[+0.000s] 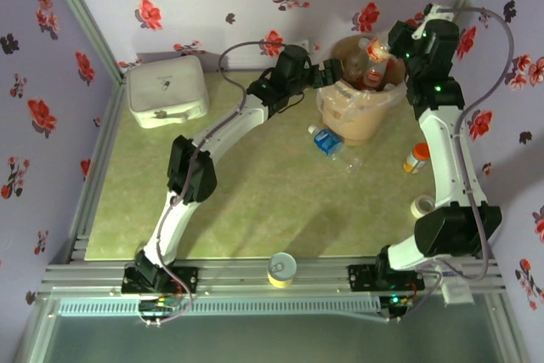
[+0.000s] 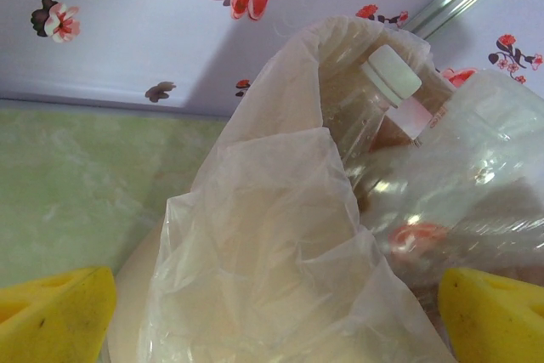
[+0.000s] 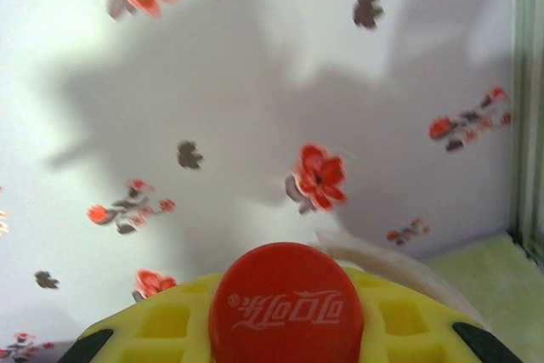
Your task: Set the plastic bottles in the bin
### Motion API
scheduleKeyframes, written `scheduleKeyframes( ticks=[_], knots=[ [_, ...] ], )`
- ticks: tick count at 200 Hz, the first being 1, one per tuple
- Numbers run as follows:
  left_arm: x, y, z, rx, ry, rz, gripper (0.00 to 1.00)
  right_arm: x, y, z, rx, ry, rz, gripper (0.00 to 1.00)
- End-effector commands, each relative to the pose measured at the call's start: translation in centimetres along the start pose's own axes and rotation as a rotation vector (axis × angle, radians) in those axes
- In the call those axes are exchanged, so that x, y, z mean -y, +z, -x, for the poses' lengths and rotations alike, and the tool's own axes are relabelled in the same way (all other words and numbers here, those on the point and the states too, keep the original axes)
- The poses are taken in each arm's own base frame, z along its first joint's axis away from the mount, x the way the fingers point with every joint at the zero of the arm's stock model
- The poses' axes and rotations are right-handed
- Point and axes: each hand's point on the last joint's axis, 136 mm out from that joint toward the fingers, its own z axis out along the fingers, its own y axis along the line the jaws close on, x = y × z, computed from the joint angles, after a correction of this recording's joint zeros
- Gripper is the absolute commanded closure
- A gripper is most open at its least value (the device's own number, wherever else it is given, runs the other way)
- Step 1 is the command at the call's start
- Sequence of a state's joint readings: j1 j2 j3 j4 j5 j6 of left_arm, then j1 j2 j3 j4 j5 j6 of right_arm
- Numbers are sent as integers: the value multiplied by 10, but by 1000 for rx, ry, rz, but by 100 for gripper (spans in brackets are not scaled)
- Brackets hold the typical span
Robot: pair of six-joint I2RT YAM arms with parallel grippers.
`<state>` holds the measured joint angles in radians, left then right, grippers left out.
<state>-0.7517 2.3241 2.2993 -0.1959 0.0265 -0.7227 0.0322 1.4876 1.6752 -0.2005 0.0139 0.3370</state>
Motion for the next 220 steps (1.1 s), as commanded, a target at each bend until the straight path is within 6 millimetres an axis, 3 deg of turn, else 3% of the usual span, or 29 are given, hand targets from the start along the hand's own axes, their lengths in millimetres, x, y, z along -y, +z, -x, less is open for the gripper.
scheduleKeyframes(
  ticks=[1, 72, 119, 143, 169, 220],
  knots=[
    [-17, 8, -10, -33, 24, 31, 3, -32, -5, 35, 100, -65, 90, 91],
    [-16, 1, -11, -37, 48, 27, 3, -47, 41, -35, -81, -199, 120, 92],
    [-20, 2, -14, -43, 55, 32, 3, -48, 50, -83, -301, -333, 107, 92],
    [-23, 3, -15, -47, 56, 39, 3, -44, 46, -104, -434, -491, 29, 93],
    [-23, 2, -14, -46, 58, 40, 3, -40, 51, -125, -522, -530, 3, 93],
    [-31, 2, -19, -55, 60, 52, 3, -9, 80, -201, -726, -490, -59, 94]
  ],
)
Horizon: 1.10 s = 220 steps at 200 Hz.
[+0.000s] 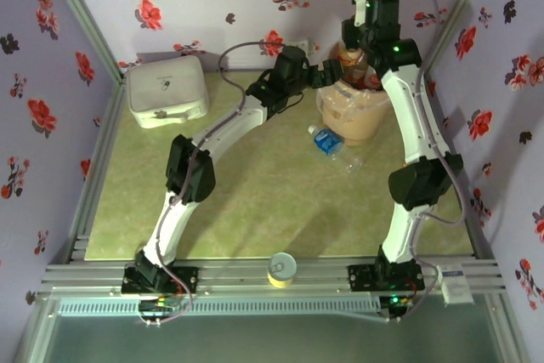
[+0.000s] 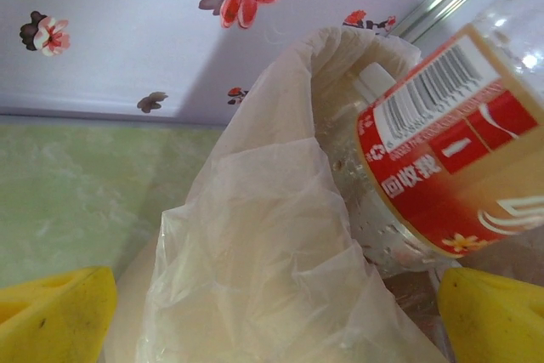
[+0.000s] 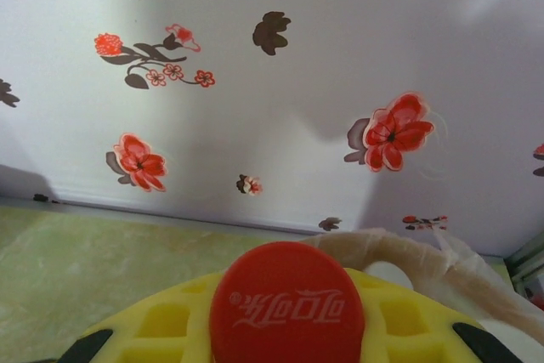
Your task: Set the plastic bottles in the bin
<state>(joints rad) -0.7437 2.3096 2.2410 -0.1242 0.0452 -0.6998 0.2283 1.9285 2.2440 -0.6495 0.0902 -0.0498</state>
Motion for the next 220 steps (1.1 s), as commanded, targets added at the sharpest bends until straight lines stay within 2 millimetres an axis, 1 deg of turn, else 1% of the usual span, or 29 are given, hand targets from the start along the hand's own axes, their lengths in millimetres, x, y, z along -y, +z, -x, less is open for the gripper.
scheduleKeyframes(
  ticks=[1, 18, 30, 39, 48, 61, 79, 93, 108, 115, 131, 144, 154, 172, 176, 187, 206, 220],
  knots=[
    [-28, 0, -21, -72, 38, 78, 3, 7, 44, -123, -407, -21, -28, 94],
    [-32, -1, -22, -73, 34, 82, 3, 6, 56, -143, -463, 18, -14, 94],
    [-35, -1, -22, -72, 27, 85, 3, 6, 57, -151, -499, 19, -19, 95],
    [-36, -1, -21, -68, 21, 85, 3, 8, 53, -155, -524, 16, -27, 95],
    [-38, -2, -20, -64, 12, 87, 3, 11, 47, -153, -536, 12, -38, 96],
    [-42, -2, -20, -60, 0, 90, 3, 16, 33, -143, -537, 13, -47, 96],
    [-43, -3, -19, -56, -8, 90, 3, 23, 9, -127, -541, 20, -55, 96],
    [-43, -4, -18, -52, -8, 89, 3, 30, -11, -119, -558, 16, -73, 96],
    [-42, -5, -17, -48, -11, 88, 3, 36, -25, -115, -562, 0, -101, 96],
    [-41, -7, -16, -46, -11, 86, 3, 37, -26, -118, -572, -7, -107, 96],
    [-40, -8, -14, -42, -7, 83, 3, 38, -19, -136, -622, 1, -102, 96],
    [-40, -9, -14, -40, -7, 85, 3, 33, -5, -162, -673, 4, -81, 95],
    [-40, -10, -13, -39, -9, 84, 3, 29, 6, -179, -679, 4, -75, 95],
    [-39, -10, -13, -38, -15, 84, 3, 21, 22, -201, -633, 33, -51, 95],
    [-40, -10, -14, -40, -19, 84, 3, 20, 23, -202, -615, 40, -47, 95],
    [-39, -11, -14, -40, -24, 80, 3, 16, 26, -215, -604, 56, -32, 95],
    [-36, -12, -13, -36, -37, 69, 3, 12, 31, -219, -524, 91, -10, 95],
    [-34, -12, -12, -33, -45, 61, 3, 9, 33, -226, -481, 140, 17, 95]
  ],
)
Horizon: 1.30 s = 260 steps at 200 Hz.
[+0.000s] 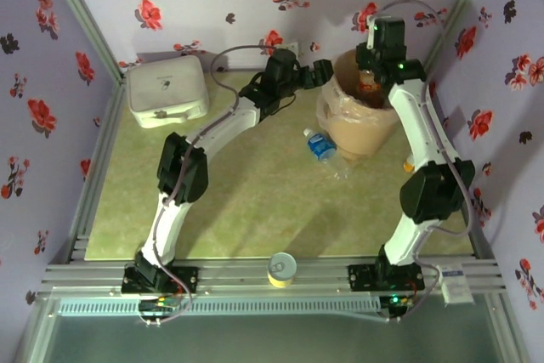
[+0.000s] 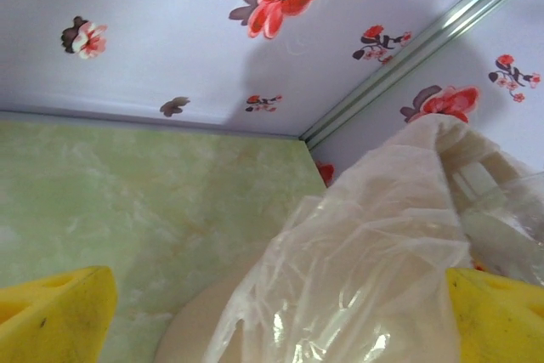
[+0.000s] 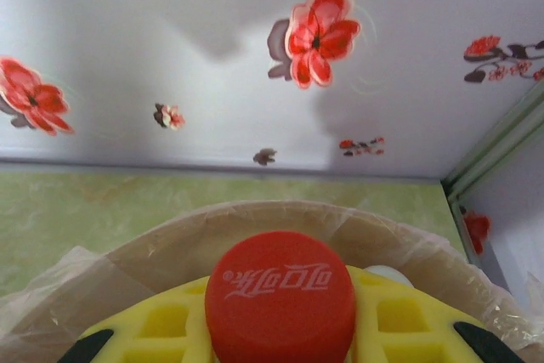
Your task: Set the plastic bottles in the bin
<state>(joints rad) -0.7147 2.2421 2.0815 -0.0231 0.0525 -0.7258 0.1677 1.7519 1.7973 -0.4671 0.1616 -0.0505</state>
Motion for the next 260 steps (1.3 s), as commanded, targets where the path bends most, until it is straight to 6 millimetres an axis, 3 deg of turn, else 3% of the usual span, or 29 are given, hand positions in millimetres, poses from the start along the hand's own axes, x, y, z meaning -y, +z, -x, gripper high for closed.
scheduleKeyframes(
  ticks=[1, 67, 86, 104, 140, 166, 182, 227, 236, 260],
  knots=[
    [-13, -4, -13, -51, -11, 51, 3, -35, 40, -149, -395, 98, 142, 95],
    [-4, -6, -12, -45, -14, 32, 3, -45, 60, -229, -534, 174, 163, 94],
    [2, -8, -8, -37, -18, 9, 3, -45, 61, -234, -556, 168, 156, 92],
    [10, -10, -3, -30, -23, -12, 3, -44, 55, -212, -514, 167, 164, 87],
    [16, -14, 3, -20, -21, -27, 3, -35, 33, -114, -349, 139, 165, 71],
    [20, -18, 8, -11, -23, -35, 3, -28, 16, -59, -279, 106, 157, 48],
    [25, -22, 14, 0, -22, -42, 3, -24, 8, -39, -251, 87, 147, 37],
    [41, -39, 34, 38, -2, -72, 3, -12, -23, 5, -169, 73, 124, 30],
    [44, -44, 39, 47, 2, -77, 3, -9, -31, 11, -154, 71, 117, 24],
    [49, -59, 51, 73, 12, -87, 3, 1, -57, 35, -82, 91, 115, 23]
  ],
)
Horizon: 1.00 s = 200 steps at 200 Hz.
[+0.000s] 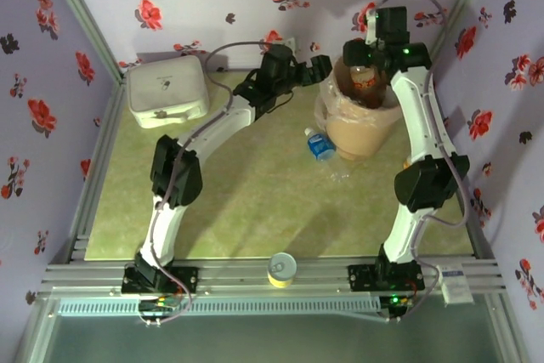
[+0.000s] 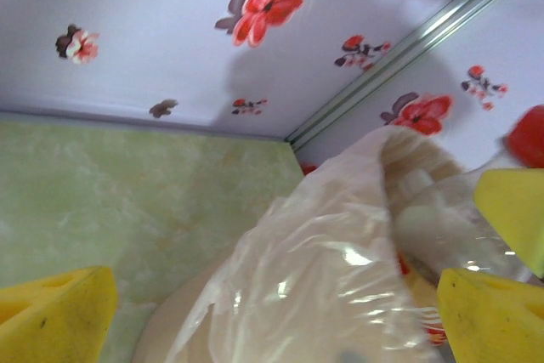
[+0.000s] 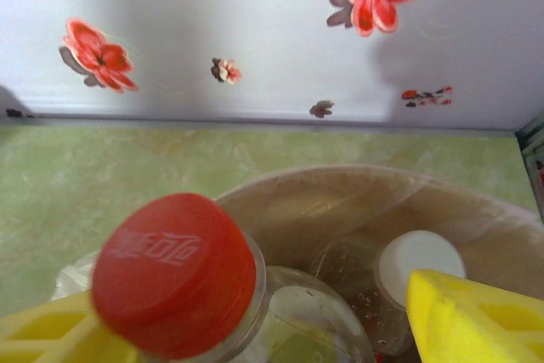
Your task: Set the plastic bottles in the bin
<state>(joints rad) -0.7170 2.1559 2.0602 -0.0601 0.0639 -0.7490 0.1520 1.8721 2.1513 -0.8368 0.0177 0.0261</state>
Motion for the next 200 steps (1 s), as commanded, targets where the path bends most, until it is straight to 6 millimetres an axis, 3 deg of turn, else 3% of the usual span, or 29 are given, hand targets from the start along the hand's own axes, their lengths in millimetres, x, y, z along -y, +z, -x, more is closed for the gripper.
scheduleKeyframes(
  ticks=[1, 19, 38, 98, 110, 125, 135, 149, 172, 200],
  knots=[
    [28, -31, 31, 60, 33, -58, 3, 8, -44, 19, 61, 15, -10, 23],
    [25, -43, 38, 72, 36, -43, 3, 8, -67, 33, 104, 14, -5, 20],
    [15, -61, 36, 60, 27, 0, 2, 1, -89, 34, 106, -6, 15, 20],
    [-64, -146, 3, 82, -59, 180, 2, -53, -138, 1, 138, -170, -18, 21],
    [-75, -162, -3, 82, -72, 213, 1, -70, -151, -5, 161, -216, -2, 21],
    [-93, -180, -23, 55, -68, 268, 2, -106, -158, -25, 159, -311, 42, 23],
    [-108, -193, -38, 20, -56, 323, 1, -125, -153, -48, 107, -379, 51, 23],
    [-127, -212, -58, -30, -31, 396, 1, -142, -130, -83, -2, -453, 38, 23],
    [-150, -247, -80, -51, -28, 485, 0, -149, -87, -127, -157, -489, -14, 23],
    [-167, -288, -94, 5, -100, 528, 0, -150, -51, -160, -257, -545, -114, 20]
  ],
)
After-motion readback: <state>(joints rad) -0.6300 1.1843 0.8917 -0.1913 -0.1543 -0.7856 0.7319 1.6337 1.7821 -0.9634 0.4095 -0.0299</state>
